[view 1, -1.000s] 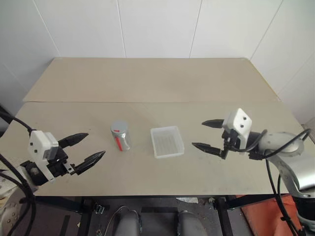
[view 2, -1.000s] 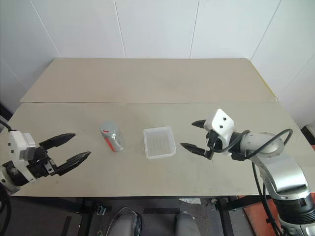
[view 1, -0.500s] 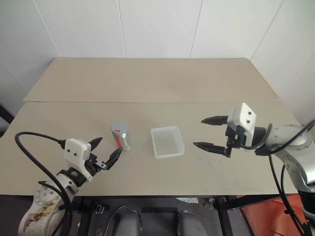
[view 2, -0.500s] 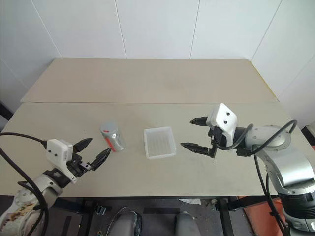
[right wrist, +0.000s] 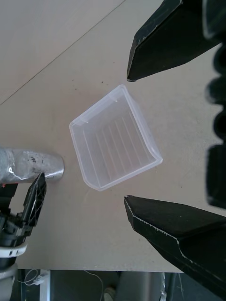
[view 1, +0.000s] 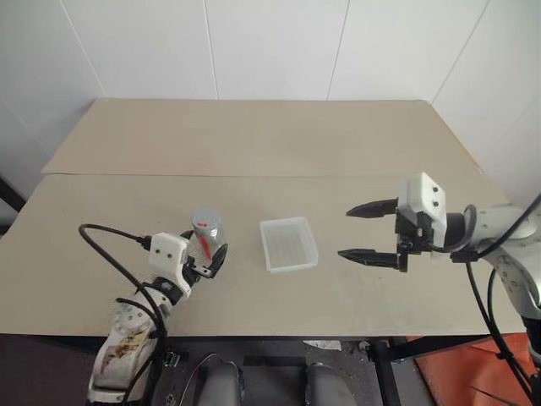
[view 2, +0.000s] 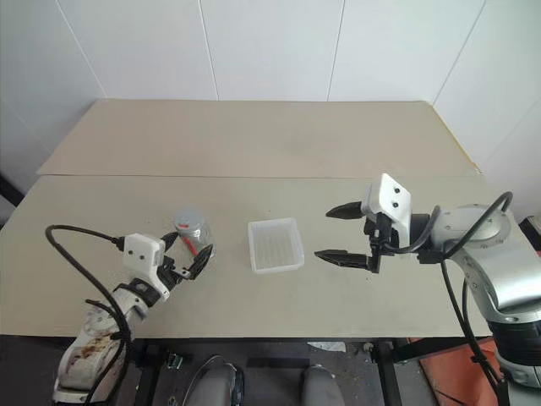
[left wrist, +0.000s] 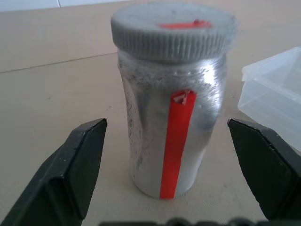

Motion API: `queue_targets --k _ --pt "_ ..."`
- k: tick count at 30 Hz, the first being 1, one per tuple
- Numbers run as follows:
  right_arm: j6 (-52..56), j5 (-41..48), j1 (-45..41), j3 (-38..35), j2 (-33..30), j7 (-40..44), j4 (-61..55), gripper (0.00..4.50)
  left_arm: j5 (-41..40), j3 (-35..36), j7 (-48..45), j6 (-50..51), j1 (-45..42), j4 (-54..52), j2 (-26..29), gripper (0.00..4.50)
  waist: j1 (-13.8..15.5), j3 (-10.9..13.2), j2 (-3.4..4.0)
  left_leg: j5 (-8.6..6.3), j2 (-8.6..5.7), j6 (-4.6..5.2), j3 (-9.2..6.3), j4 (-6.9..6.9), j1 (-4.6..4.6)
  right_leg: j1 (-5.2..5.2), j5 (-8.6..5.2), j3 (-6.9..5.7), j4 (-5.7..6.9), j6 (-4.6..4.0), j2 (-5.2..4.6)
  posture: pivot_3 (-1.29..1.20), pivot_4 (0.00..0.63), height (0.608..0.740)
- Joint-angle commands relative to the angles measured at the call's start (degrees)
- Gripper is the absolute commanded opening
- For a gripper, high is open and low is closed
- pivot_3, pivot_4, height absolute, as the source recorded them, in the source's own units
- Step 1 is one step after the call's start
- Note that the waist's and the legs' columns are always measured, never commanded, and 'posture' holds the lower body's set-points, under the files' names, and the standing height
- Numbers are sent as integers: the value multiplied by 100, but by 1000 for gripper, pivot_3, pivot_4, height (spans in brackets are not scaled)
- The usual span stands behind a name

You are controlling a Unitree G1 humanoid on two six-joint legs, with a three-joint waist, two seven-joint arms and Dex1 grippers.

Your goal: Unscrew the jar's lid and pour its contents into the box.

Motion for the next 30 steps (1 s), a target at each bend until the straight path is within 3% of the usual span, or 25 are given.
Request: queue_targets --k 1,12,20,23,28,30 --pt "-176 -15 -107 -224 -116 33 -53 4500 229 -71 219 -359 -220 161 -195 4455 8 0 0 0 0 0 0 0 0 0 0 0 1 0 0 0 150 740" --pt "-254 -6 -186 -241 -218 111 -43 4500 589 -258 515 -794 -550 563 -689 4455 34 0 0 0 -3 0 0 1 -2 0 2 1 -1 3 -2 0 150 740" --pt "-283 1 -200 -254 -223 134 -26 4500 758 -272 610 -800 -727 709 -710 4455 40 0 0 0 -3 0 0 1 -1 0 3 1 -1 4 -1 0 150 740" --pt "-286 2 -200 -244 -211 121 -35 4500 768 -279 584 -774 -741 723 -691 3897 42 0 0 0 -3 0 0 1 -1 0 3 0 0 4 -1 0 150 740" --pt "-287 -1 -186 -242 -207 107 -52 4500 781 -325 562 -796 -679 630 -716 2222 44 0 0 0 -3 0 0 1 -1 1 3 1 0 4 -2 0 150 740" --pt "-274 4 -180 -242 -196 83 -76 4500 768 -329 558 -774 -667 595 -714 1931 43 0 0 0 -3 0 0 1 -1 0 3 1 0 4 -1 0 150 740"
